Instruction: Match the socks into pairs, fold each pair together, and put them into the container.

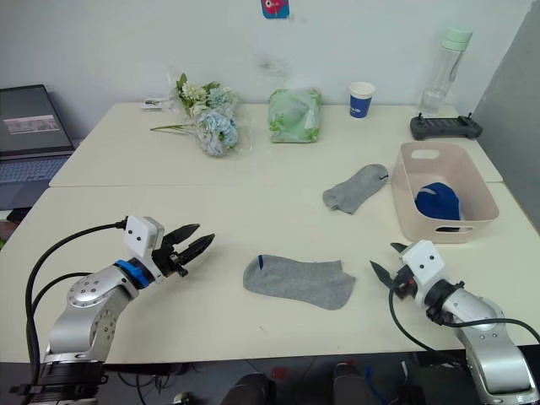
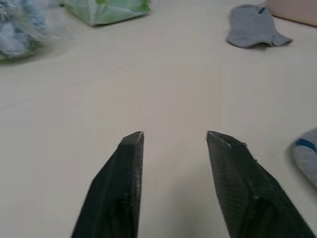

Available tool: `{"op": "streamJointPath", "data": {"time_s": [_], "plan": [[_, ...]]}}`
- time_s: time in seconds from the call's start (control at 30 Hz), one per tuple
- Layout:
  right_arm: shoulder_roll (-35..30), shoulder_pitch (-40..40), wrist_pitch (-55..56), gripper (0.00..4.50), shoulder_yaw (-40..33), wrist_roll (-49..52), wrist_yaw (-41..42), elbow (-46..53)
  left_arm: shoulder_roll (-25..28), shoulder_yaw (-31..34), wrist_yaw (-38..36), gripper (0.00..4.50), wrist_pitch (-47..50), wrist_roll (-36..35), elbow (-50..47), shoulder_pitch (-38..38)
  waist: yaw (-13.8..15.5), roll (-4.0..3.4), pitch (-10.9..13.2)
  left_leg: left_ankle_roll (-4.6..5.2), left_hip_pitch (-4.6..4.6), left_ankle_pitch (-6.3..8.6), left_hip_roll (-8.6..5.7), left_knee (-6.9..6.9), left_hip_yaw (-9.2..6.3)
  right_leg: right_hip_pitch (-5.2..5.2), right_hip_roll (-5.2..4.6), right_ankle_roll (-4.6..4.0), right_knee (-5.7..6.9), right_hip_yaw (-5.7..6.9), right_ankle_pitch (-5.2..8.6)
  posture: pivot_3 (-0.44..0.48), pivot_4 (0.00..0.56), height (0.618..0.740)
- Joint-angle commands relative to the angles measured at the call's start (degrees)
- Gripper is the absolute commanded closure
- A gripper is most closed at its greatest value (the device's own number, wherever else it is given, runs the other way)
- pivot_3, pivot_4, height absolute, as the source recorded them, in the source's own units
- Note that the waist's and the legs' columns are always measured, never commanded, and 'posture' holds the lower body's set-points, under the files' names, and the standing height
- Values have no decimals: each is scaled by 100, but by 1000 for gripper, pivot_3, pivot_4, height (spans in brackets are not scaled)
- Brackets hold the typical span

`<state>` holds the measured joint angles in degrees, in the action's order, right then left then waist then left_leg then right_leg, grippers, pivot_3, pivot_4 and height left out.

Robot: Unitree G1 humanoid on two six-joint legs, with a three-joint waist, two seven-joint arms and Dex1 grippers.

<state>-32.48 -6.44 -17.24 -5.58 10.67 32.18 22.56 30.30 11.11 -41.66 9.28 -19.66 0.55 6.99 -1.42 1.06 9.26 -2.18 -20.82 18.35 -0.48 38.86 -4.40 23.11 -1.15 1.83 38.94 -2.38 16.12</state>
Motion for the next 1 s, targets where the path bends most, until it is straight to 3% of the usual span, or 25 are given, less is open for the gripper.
{"op": "streamJointPath", "data": {"time_s": [0.03,0.13,0.3,0.4,0.53,0.67,0.8,1.0], "plan": [[112,-30,174,0,51,-184,-199,159,-61,-60,100,971,-264,187,-2,-150,-5,0,0,0,0,0,0,0,0,1,0,0,0,0,0,0,150,740],[192,-18,88,0,142,-219,-228,205,-76,-61,132,33,-288,227,-7,-216,-7,0,0,0,0,0,5,-2,-6,2,2,0,2,-3,0,0,150,740],[-52,566,-183,0,392,-269,89,65,139,-384,-192,33,-315,391,-259,-14,-10,-1,0,-1,-1,0,1,1,0,2,1,0,2,0,-1,0,150,740],[23,1667,-458,0,700,-384,135,-664,223,-790,-790,33,169,-24,-697,614,-4,3,2,-1,1,-1,-1,3,3,1,5,-1,3,9,-1,0,150,740],[41,2904,-417,0,1248,-793,344,-1961,205,-1150,-1050,33,598,-159,-998,1240,-14,4,2,-2,-3,-1,-2,4,0,3,6,-1,2,11,-2,0,150,740],[376,4007,48,0,1632,-1151,316,-3570,-89,-1203,-777,33,800,-228,-1149,1586,-60,3,2,-2,-3,-1,1,-2,14,10,6,-1,-3,2,-1,0,150,740],[564,4544,611,0,1749,-1392,285,-4562,-171,-1155,-667,33,889,-221,-1215,1611,-59,2,2,-2,-5,-2,3,-3,15,17,6,-1,0,0,-1,0,150,740],[1216,5602,1078,0,1874,-1676,159,-6413,-139,-988,-352,33,712,-75,-1278,1195,-132,1,3,-3,-1,-2,4,0,24,18,4,-3,4,-9,-3,0,150,740]]}}
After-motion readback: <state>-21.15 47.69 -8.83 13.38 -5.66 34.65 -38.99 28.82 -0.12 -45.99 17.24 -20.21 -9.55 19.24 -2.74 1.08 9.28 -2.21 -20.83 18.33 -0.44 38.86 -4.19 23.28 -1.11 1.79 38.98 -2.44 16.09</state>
